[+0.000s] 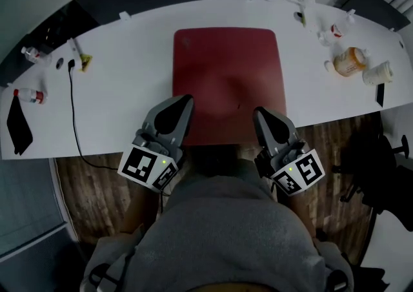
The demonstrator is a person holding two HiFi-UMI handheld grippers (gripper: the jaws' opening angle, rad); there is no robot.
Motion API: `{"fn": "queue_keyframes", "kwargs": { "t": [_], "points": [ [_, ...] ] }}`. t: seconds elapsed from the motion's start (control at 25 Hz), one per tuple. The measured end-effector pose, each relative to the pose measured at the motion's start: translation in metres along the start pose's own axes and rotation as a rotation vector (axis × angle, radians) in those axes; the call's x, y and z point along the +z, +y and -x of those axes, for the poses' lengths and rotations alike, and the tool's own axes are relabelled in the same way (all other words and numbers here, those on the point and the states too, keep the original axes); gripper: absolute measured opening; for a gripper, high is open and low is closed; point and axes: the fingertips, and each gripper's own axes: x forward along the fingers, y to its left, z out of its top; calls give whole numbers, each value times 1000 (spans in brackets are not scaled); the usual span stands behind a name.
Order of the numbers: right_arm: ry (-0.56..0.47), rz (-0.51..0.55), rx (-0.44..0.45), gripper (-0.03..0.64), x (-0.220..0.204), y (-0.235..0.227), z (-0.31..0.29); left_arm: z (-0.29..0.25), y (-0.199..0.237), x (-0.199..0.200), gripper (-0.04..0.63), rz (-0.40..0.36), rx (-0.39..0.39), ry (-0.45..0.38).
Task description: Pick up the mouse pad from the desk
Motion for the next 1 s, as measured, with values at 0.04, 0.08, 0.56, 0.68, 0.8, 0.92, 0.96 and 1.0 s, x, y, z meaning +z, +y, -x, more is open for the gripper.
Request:
{"fn": "queue_keyframes", "kwargs": {
  "t": [0.04, 0.08, 0.56, 0.68, 0.8, 0.92, 0.96, 1.0],
  "points": [
    [8, -8, 5, 2, -4, -3, 1, -3, 1, -5, -2, -1, 4, 10],
    [18, -13, 8, 2, -8, -6, 4, -5, 0, -11, -2, -1, 13, 23],
    [388, 185, 337, 227, -91, -40, 15, -21, -36, -110, 194, -37, -187, 292],
    [544, 361, 402, 326, -125, -43, 22, -13, -42, -141, 284, -164, -258, 421],
    [667, 522, 470, 394, -153, -50, 33, -3, -37, -173, 314, -267, -269, 560],
    [787, 588, 513, 438, -181, -53, 47, 12, -36, -208, 376, -336, -312, 714],
    [831, 603, 518, 450, -191, -56, 53, 17, -37, -218, 395, -347, -330, 748],
    [870, 618, 520, 461, -200, -58, 58, 21, -38, -225, 400, -355, -345, 774]
  ]
}}
